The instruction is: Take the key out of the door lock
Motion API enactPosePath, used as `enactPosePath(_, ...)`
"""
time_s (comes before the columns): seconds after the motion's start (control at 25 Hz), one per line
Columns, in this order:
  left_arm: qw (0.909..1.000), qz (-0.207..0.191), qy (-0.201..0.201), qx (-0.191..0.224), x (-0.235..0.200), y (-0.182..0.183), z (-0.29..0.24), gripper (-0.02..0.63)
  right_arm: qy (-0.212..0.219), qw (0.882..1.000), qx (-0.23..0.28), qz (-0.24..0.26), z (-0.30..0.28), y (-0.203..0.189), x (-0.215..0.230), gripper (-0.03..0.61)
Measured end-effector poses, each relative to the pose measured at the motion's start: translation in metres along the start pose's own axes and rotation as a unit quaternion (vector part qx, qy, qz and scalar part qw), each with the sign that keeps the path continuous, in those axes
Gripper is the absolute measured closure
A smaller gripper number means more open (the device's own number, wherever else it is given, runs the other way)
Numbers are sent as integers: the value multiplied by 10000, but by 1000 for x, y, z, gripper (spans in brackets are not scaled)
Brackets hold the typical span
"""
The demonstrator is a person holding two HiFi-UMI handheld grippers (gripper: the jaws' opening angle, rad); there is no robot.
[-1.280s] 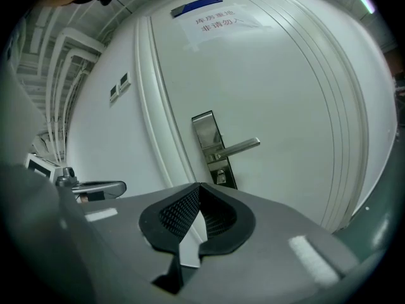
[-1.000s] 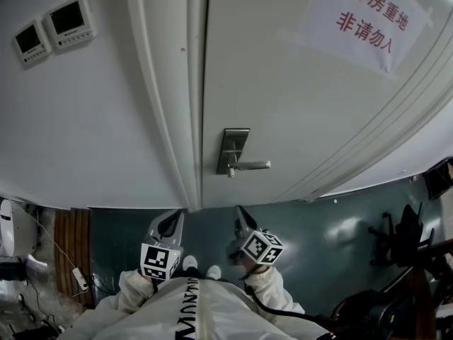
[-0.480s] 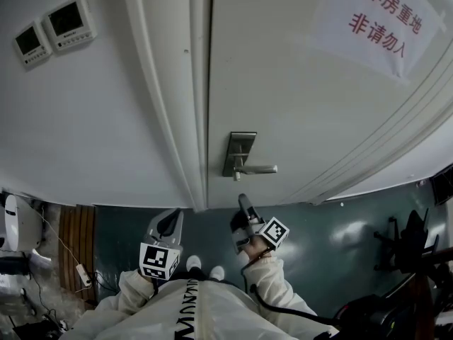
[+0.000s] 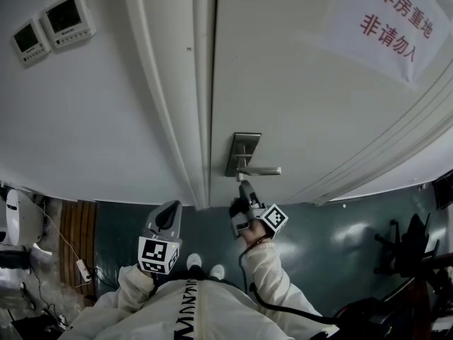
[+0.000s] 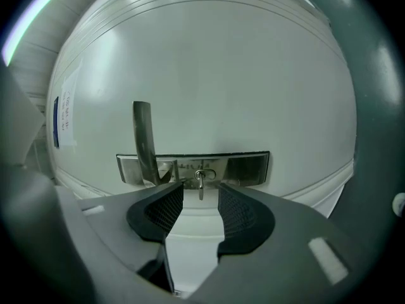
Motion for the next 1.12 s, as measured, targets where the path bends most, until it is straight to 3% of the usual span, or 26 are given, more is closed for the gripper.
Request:
enactPosePath(0.52,9997,45,176,-134,-12,-8,10,614,94,9994,-108,-317,-33,2,-2,411)
enactPosePath(1.12,9996,122,126,-216,-11,-16,10,614,201,9992,-109,-323,-38,3,-6,547)
Point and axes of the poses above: the fingertips, and each gripper's own axes: z backward along the fingers, x to its right, y out of its top, the point moved 1 cm from there along z, backward along the fingers, and after that the axes turned 14 degrees about -y, right-handed, at the moved point
